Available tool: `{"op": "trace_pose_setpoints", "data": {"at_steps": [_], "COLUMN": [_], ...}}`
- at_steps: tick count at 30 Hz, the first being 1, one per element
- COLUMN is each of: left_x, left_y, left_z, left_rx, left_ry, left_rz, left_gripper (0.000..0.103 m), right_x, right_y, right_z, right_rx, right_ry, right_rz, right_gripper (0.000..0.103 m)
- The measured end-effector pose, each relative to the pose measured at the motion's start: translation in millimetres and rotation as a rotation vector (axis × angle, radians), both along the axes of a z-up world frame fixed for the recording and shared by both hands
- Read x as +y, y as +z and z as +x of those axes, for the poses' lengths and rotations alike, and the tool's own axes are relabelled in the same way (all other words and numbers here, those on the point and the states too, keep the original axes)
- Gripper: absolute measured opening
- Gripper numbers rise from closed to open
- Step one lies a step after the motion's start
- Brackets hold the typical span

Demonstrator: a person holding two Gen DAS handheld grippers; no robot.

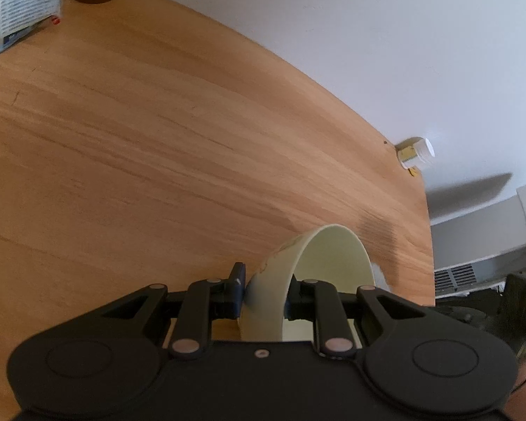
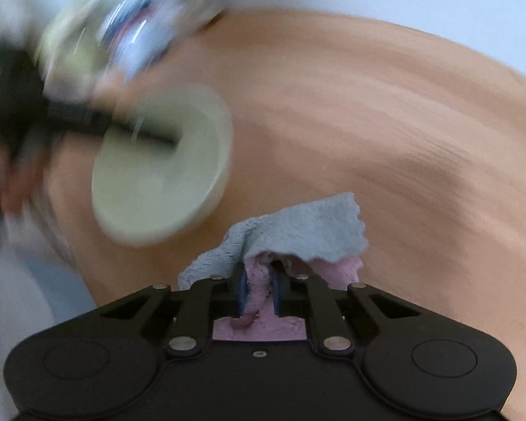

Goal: Clean bowl
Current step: 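Wipe the cloth across the bowl's outer wall with the right gripper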

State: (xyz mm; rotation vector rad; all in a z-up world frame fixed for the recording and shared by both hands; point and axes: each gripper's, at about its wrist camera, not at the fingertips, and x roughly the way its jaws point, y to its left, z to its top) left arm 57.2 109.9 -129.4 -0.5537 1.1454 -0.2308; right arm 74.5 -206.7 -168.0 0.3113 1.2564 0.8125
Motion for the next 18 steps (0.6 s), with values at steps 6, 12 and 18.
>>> {"op": "trace_pose_setpoints", "data": {"at_steps": [6, 12, 18], "left_x": [1.6, -0.2, -4.7], "left_y": [4.0, 7.0, 12.1], "left_z": [0.5, 2.1, 3.6], "left_rx": [-0.025, -0.042, -0.054], "left_ry": [0.002, -0.036, -0.085], "left_rz": [-0.048, -0.076, -0.07], "left_gripper": [0.019, 0.019, 0.019], "right_x": [-48.8, -46.9, -37.1], "right_y": [-14.2, -38.8, -39.0], "right_z": [25.0, 19.2, 14.8], "right_rx": [0.256, 0.42, 0.469], "right_ry": [-0.432, -0.556, -0.545], "right_rz": [0.317, 0.488, 0.524], "right_gripper": [0.015, 0.014, 0.014]}}
